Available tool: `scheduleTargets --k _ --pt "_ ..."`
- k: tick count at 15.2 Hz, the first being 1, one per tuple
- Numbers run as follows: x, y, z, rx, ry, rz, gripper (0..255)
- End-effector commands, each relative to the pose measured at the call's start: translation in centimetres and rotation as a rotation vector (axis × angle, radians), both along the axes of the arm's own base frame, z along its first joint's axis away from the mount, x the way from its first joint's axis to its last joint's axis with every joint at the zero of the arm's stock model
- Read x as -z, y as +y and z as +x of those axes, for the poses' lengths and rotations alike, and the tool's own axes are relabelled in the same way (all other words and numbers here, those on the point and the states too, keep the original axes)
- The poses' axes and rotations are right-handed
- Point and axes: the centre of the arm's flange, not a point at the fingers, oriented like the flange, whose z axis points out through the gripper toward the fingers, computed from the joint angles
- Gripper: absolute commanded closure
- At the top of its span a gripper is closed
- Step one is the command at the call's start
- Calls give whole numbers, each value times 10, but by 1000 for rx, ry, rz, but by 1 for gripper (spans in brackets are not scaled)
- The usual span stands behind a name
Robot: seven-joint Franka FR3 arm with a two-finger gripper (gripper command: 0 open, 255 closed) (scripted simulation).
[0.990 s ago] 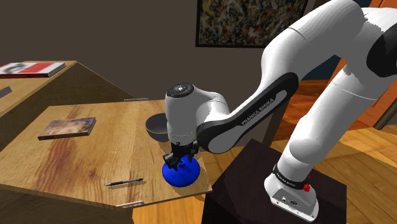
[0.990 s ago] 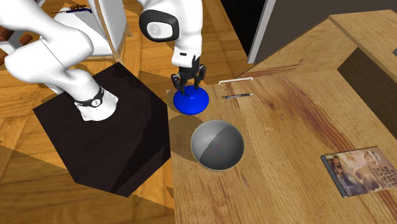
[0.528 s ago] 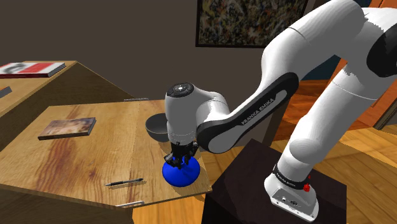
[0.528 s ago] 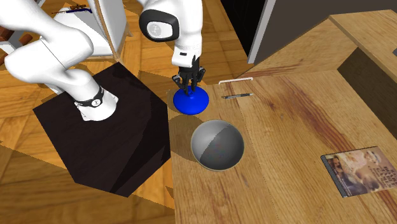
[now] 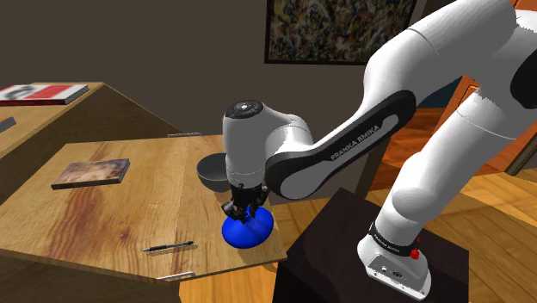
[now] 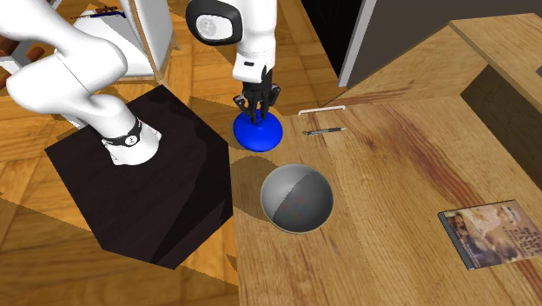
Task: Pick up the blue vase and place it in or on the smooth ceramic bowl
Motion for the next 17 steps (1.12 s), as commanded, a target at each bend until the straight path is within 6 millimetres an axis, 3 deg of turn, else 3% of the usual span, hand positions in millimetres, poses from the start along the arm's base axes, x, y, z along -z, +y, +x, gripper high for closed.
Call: scheduleTargets --k 1,17 --pt "-11 0 1 0 0 0 255" --pt "-96 0 1 0 0 0 255"
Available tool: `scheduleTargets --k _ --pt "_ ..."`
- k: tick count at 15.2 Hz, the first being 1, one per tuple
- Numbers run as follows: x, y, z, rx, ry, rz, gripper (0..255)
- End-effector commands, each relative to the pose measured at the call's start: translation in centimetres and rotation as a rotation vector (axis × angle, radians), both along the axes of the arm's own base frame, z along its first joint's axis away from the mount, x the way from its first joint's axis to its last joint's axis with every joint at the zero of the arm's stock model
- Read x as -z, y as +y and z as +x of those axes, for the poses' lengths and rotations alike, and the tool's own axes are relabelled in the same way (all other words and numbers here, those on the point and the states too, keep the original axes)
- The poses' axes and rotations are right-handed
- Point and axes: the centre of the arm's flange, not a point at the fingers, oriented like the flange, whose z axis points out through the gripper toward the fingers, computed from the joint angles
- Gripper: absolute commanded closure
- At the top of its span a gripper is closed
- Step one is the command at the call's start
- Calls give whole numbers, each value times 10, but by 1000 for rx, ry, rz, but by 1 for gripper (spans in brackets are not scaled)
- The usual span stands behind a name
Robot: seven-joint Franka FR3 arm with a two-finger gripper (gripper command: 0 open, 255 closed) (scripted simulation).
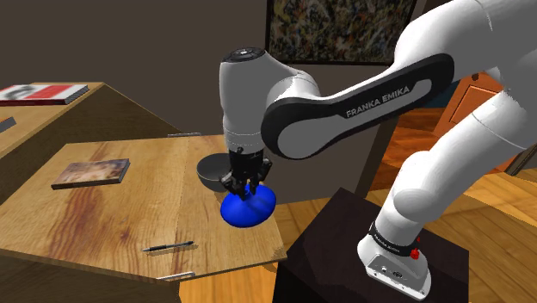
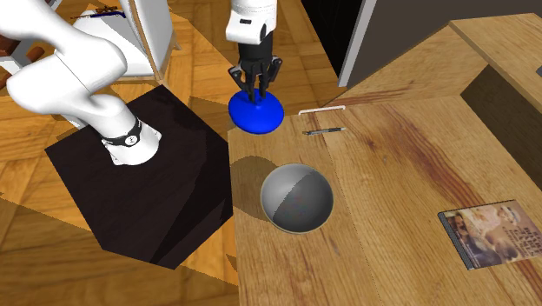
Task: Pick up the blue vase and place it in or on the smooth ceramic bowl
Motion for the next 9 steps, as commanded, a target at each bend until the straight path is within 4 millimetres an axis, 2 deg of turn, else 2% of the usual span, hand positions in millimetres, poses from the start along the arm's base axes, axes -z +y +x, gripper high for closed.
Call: scheduleTargets --k 1,9 --pt "-12 0 -1 0 0 0 255" --pt "-54 0 -1 0 0 0 255"
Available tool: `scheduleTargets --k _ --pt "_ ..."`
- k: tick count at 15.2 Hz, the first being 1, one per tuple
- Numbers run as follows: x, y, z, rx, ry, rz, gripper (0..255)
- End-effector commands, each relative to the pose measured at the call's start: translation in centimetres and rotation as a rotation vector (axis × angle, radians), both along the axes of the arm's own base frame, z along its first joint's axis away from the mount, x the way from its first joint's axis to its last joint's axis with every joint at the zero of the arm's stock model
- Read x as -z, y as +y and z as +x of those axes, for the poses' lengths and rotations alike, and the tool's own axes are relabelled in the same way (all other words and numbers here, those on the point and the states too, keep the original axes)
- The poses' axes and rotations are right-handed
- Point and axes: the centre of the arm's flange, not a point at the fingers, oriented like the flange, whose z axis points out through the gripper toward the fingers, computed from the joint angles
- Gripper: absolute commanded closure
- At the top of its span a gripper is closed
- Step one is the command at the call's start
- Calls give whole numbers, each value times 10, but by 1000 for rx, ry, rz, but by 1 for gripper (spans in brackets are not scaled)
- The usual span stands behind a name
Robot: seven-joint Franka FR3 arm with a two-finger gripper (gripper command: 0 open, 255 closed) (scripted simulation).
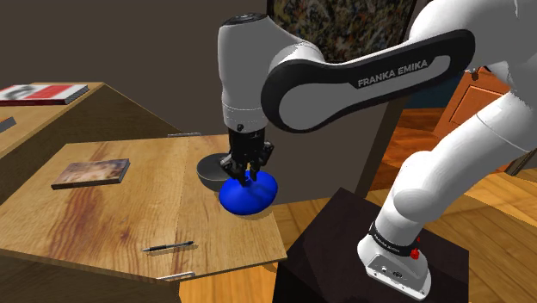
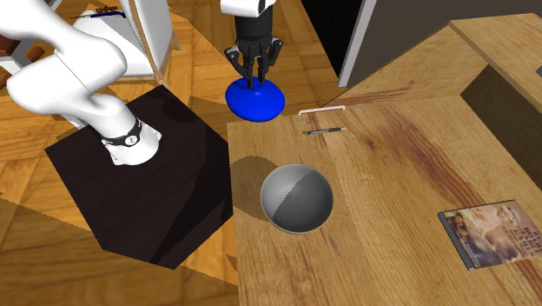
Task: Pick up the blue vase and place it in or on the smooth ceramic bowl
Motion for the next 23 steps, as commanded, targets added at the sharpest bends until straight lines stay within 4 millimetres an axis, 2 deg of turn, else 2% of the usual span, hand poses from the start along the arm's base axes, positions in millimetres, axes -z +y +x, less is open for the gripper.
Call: scheduleTargets --k 1,20,23 --pt "-8 0 0 0 0 0 255" --pt "-56 -98 229 0 0 0 255" --pt "-40 -98 229 0 0 0 255"
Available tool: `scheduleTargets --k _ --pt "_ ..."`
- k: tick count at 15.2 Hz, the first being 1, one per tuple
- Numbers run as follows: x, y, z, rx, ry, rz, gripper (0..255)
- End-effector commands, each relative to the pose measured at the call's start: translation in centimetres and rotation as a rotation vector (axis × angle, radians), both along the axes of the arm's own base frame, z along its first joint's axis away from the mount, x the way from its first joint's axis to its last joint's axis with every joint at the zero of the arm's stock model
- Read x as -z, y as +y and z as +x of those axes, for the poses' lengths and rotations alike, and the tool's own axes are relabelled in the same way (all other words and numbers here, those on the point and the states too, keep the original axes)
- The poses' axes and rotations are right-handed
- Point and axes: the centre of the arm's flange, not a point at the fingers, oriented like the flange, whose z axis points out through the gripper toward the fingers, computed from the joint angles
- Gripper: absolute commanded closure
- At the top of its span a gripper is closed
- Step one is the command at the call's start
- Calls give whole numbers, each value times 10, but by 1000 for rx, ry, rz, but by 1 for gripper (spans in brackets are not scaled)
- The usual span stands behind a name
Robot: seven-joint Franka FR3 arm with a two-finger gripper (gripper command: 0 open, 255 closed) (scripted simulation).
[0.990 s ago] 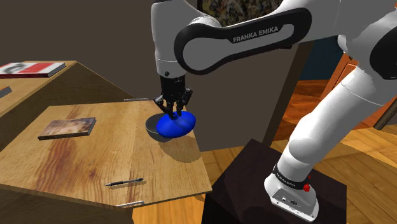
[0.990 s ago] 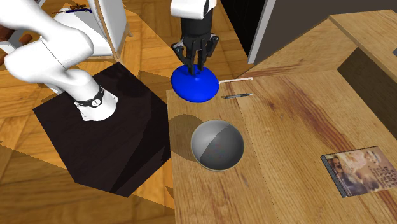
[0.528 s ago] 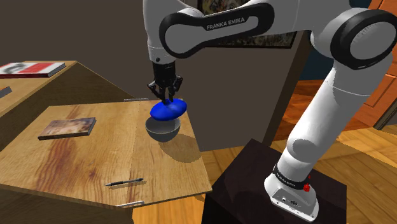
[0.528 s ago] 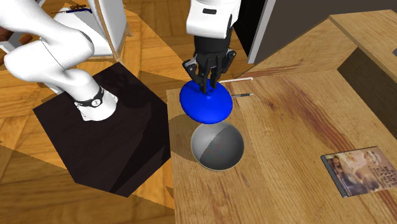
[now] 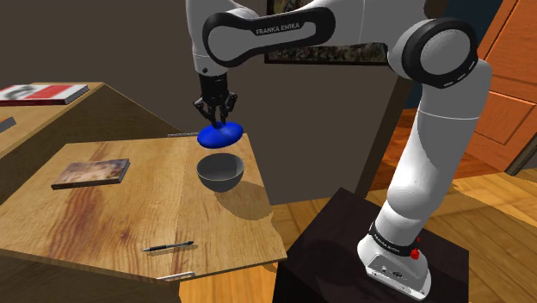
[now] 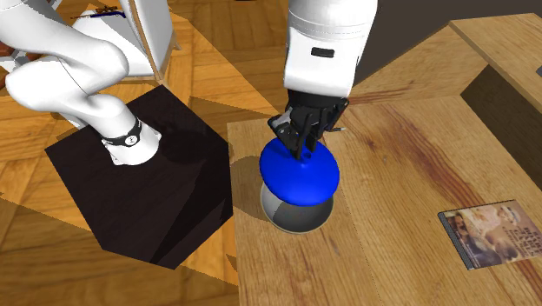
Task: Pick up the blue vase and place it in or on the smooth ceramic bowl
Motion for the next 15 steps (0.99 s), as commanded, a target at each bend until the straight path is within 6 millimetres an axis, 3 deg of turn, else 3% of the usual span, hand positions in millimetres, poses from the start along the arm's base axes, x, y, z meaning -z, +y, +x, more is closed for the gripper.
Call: scheduleTargets --k 1,15 --pt "10 0 1 -1 -1 0 255" --pt "84 0 1 -1 -1 0 255"
